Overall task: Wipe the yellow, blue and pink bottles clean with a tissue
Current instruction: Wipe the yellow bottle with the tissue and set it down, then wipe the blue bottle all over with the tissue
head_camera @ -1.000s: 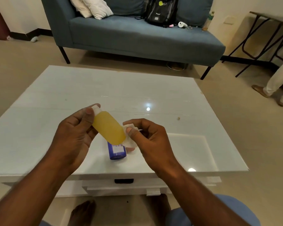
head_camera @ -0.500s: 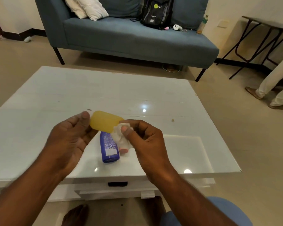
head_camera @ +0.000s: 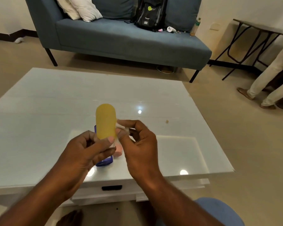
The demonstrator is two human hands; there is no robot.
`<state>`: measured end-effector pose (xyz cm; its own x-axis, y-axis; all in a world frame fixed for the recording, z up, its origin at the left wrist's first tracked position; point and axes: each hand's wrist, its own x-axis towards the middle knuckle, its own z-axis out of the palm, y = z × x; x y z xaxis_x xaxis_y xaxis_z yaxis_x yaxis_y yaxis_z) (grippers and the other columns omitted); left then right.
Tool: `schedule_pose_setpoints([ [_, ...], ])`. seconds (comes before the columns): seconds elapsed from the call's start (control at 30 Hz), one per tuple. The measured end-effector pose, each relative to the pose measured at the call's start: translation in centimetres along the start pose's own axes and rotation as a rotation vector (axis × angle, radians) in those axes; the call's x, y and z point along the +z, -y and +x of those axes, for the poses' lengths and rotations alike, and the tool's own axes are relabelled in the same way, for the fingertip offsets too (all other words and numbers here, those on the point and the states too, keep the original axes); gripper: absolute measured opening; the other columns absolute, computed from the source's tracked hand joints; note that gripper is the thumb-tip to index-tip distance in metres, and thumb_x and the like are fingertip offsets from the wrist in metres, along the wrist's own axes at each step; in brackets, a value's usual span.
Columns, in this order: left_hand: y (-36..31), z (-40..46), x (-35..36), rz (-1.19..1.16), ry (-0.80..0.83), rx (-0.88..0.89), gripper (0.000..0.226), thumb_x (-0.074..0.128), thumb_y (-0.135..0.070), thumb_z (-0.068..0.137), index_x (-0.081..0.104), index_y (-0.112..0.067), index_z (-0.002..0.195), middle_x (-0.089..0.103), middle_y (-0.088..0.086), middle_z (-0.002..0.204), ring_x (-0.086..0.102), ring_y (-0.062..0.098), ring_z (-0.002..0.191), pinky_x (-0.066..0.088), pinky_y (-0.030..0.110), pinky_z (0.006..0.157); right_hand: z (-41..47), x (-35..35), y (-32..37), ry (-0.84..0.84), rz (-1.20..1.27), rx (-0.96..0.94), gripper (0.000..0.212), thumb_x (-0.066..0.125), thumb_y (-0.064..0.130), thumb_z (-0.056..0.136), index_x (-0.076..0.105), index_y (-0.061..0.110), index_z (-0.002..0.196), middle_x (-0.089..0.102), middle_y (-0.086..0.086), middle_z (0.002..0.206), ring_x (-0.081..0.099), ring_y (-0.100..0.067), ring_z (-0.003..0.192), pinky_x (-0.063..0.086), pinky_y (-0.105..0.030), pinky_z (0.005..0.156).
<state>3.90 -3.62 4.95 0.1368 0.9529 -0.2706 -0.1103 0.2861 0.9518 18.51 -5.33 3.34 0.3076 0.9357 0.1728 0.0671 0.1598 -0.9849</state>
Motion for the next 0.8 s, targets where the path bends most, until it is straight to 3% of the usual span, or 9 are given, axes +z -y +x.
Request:
schedule_pose_setpoints([
  [0.1, -0.2, 0.0, -0.2, 0.021, -0.028, 0.000, 0.068, 0.089, -0.045, 0.056, 0.057, 0.005, 0.090, 0.072, 0.023, 0.094, 0.074, 0.032, 0.085, 0.053, 0.045, 0.091, 0.4, -0.2, 0.0, 0.064, -0.061, 0.059, 0.016, 0.074, 0.022, 0.096, 0.076, 0.022, 0.111, 0.077, 0.009, 0.108, 0.073, -0.011, 0.102, 0.062, -0.036, 0.092],
  [0.17, -0.5, 0.2, -0.7, 0.027, -0.025, 0.002, 0.064, 0.086, -0.047, 0.045, 0.059, -0.004, 0.083, 0.074, 0.020, 0.092, 0.074, 0.034, 0.088, 0.051, 0.045, 0.093, 0.6, -0.4, 0.2, 0.091, -0.081, 0.080, 0.017, 0.074, 0.027, 0.096, 0.077, 0.023, 0.112, 0.077, 0.011, 0.107, 0.073, -0.010, 0.100, 0.063, -0.035, 0.091],
  [0.37, -0.3, 0.2, -1.7, 0.241, 0.106, -0.036, 0.076, 0.086, -0.053, 0.048, 0.062, -0.001, 0.098, 0.074, 0.017, 0.093, 0.072, 0.034, 0.090, 0.054, 0.054, 0.091, 1.0, -0.6, 0.3, 0.030, -0.006, 0.101, 0.017, 0.073, 0.027, 0.096, 0.076, 0.023, 0.112, 0.078, 0.007, 0.107, 0.074, -0.016, 0.102, 0.063, -0.040, 0.091],
  [0.47, -1.4, 1.0, -4.0, 0.218, -0.025, 0.016, 0.060, 0.089, -0.044, 0.058, 0.065, -0.009, 0.099, 0.075, 0.013, 0.094, 0.074, 0.029, 0.091, 0.055, 0.046, 0.090, 1.0, -0.8, 0.2, 0.114, -0.042, 0.142, 0.019, 0.074, 0.028, 0.094, 0.077, 0.024, 0.112, 0.077, 0.009, 0.108, 0.073, -0.013, 0.102, 0.063, -0.034, 0.090],
  [0.6, -2.3, 2.3, -8.1, 0.728, -0.440, 0.174, 0.037, 0.072, -0.044, 0.082, 0.055, -0.021, 0.106, 0.073, -0.004, 0.084, 0.071, 0.014, 0.083, 0.050, 0.034, 0.071, 1.2, -1.2, 0.0, 0.085, -0.048, 0.146, 0.017, 0.073, 0.027, 0.095, 0.077, 0.028, 0.111, 0.077, 0.012, 0.106, 0.073, -0.007, 0.099, 0.061, -0.023, 0.084],
  [0.7, -0.5, 3.3, -9.7, 0.893, -0.434, 0.107, 0.039, 0.066, -0.040, 0.086, 0.043, -0.021, 0.112, 0.074, -0.002, 0.076, 0.068, 0.020, 0.087, 0.049, 0.036, 0.072, 1.7, -1.6, -0.1, 0.051, 0.009, 0.159, 0.015, 0.073, 0.021, 0.096, 0.078, 0.026, 0.109, 0.078, 0.011, 0.106, 0.073, -0.007, 0.099, 0.061, -0.021, 0.081],
  [0.8, 1.2, 4.1, -9.9, 1.113, -0.389, 0.074, 0.044, 0.065, -0.041, 0.084, 0.039, -0.023, 0.114, 0.071, 0.005, 0.090, 0.066, 0.028, 0.087, 0.050, 0.036, 0.073, 1.8, -1.6, 0.0, 0.029, 0.010, 0.155, 0.015, 0.073, 0.022, 0.095, 0.078, 0.026, 0.109, 0.078, 0.012, 0.105, 0.074, -0.007, 0.099, 0.061, -0.023, 0.082],
])
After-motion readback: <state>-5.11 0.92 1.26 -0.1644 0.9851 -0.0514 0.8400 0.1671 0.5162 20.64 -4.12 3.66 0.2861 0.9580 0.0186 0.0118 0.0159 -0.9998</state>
